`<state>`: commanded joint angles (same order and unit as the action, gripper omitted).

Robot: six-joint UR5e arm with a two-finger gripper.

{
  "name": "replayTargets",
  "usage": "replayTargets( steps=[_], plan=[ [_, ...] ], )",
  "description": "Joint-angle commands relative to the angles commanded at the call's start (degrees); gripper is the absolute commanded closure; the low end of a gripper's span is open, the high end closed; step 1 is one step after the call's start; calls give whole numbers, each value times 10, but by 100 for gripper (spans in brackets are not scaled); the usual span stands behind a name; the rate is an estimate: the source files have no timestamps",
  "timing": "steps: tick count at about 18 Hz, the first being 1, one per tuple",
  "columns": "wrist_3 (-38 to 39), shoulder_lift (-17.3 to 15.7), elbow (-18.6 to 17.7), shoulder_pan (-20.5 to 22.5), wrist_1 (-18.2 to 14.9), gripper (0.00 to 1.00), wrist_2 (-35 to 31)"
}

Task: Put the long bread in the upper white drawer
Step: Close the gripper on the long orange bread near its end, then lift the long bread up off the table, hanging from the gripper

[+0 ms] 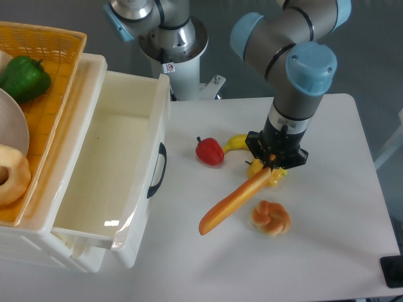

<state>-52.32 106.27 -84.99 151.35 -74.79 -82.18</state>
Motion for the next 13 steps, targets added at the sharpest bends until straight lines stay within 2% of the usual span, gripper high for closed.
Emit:
replayTargets(
  steps=[3, 9, 13],
  plan=[
    [40, -9, 11, -1, -40, 96, 3],
    [77, -54, 11, -2, -96, 96, 4],
    [146, -92, 18, -14, -161, 96, 5]
  ],
)
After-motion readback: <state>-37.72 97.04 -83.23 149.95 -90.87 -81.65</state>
